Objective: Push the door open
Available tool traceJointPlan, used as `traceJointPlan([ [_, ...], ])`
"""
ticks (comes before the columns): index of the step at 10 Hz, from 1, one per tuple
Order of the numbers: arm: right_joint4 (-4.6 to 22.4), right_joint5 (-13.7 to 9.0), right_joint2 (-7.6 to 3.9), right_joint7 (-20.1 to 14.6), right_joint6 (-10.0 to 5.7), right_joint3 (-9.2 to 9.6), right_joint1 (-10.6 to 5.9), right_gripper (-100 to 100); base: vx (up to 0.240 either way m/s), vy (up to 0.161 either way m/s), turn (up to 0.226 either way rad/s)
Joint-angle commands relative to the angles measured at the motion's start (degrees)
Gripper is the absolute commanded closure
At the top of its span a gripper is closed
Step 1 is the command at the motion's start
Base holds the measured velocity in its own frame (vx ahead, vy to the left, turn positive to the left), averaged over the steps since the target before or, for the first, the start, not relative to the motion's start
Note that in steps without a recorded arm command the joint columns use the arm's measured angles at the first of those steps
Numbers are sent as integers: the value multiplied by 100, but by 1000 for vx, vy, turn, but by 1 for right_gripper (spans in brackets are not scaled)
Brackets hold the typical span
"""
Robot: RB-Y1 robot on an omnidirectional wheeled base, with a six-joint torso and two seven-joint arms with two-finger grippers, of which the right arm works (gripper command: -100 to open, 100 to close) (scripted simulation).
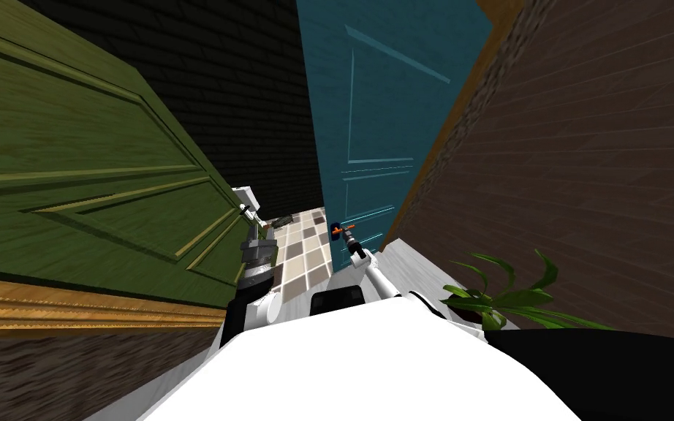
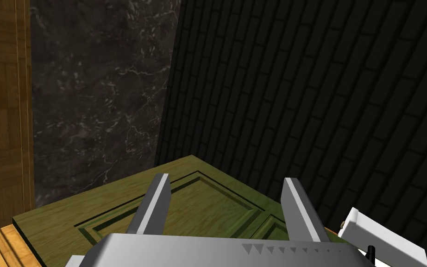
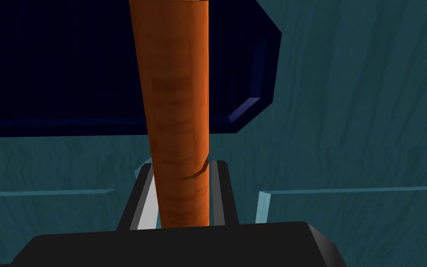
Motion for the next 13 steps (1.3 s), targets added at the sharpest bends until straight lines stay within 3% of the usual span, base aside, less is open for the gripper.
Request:
traceJointPlan([
  [1, -84, -12, -59, 39, -6, -141, -31, 100, 158, 120, -42],
  [13, 52, -94, -156, 231, -14, -835, -103, 100, 119, 99, -57],
])
